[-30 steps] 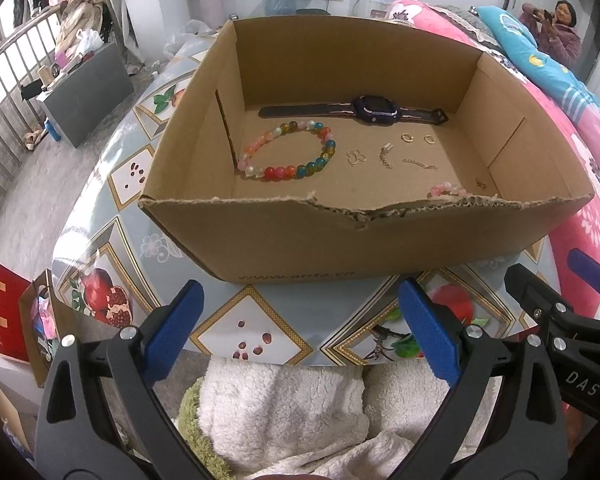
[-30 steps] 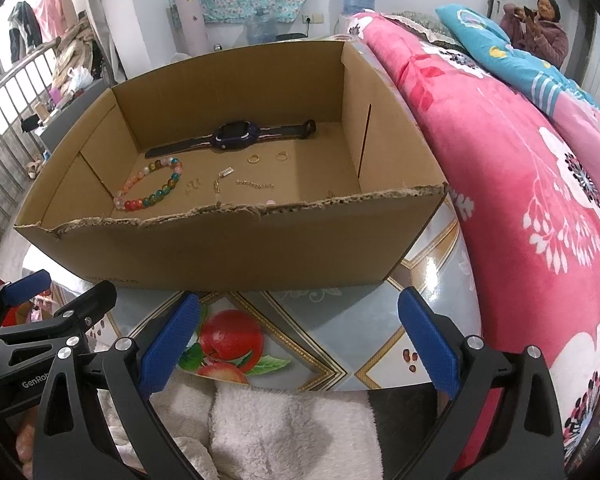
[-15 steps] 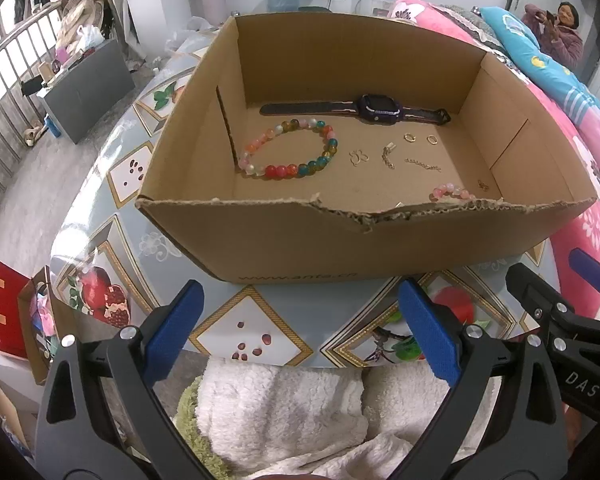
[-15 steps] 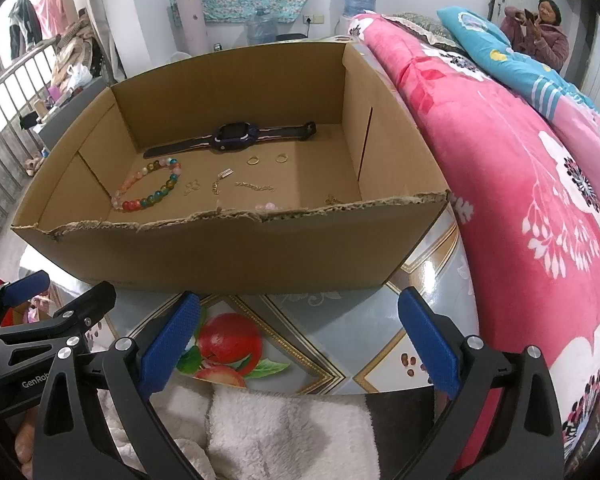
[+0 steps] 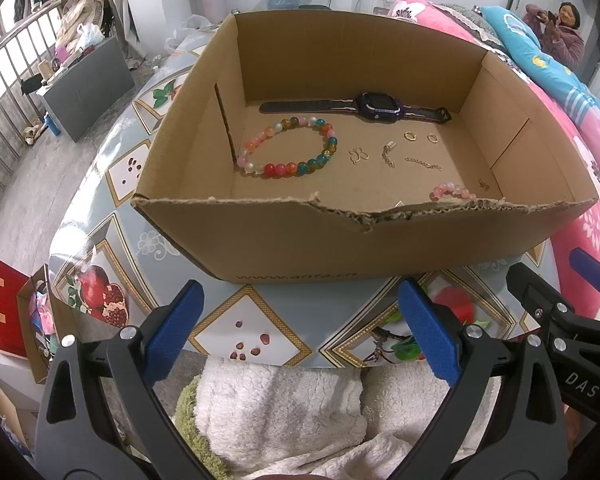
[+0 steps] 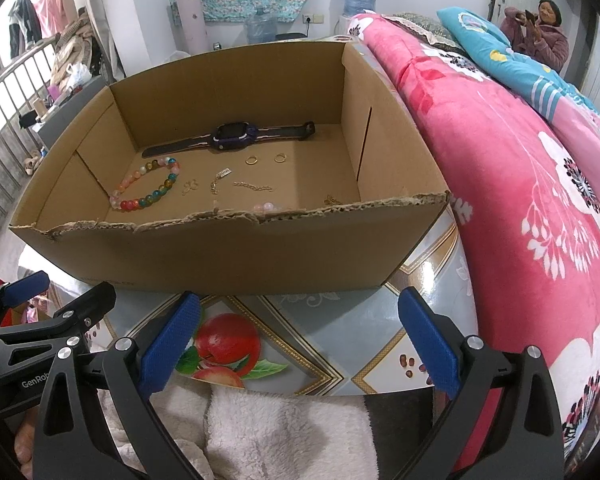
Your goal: Organize jewelry
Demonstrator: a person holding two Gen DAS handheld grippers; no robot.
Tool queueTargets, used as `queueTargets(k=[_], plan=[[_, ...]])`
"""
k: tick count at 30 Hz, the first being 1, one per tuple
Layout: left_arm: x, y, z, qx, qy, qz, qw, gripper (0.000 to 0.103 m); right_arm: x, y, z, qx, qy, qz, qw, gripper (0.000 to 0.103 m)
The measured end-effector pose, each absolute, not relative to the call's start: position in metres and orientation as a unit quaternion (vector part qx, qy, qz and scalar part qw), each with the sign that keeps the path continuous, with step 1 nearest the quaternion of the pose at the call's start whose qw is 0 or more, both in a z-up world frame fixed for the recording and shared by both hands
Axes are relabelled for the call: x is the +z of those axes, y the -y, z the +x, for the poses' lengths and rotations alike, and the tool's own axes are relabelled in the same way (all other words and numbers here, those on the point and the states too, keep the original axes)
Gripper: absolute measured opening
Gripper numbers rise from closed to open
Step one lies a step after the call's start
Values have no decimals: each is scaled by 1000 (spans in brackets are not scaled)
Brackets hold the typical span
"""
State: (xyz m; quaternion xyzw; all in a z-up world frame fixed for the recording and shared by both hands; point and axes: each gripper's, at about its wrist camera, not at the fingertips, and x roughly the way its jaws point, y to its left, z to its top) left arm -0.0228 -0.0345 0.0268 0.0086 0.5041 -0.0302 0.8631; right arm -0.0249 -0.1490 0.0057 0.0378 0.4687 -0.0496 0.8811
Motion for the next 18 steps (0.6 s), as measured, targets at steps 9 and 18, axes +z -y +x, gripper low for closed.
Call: queueTargets(k=[9,18], plan=[[26,34,-23,-30,-506,7,862,94,6,149,-25,-50,-469,38,881,96],[24,34,-23,-31,-507,7,862,94,6,149,-25,-50,-469,37,881,96]])
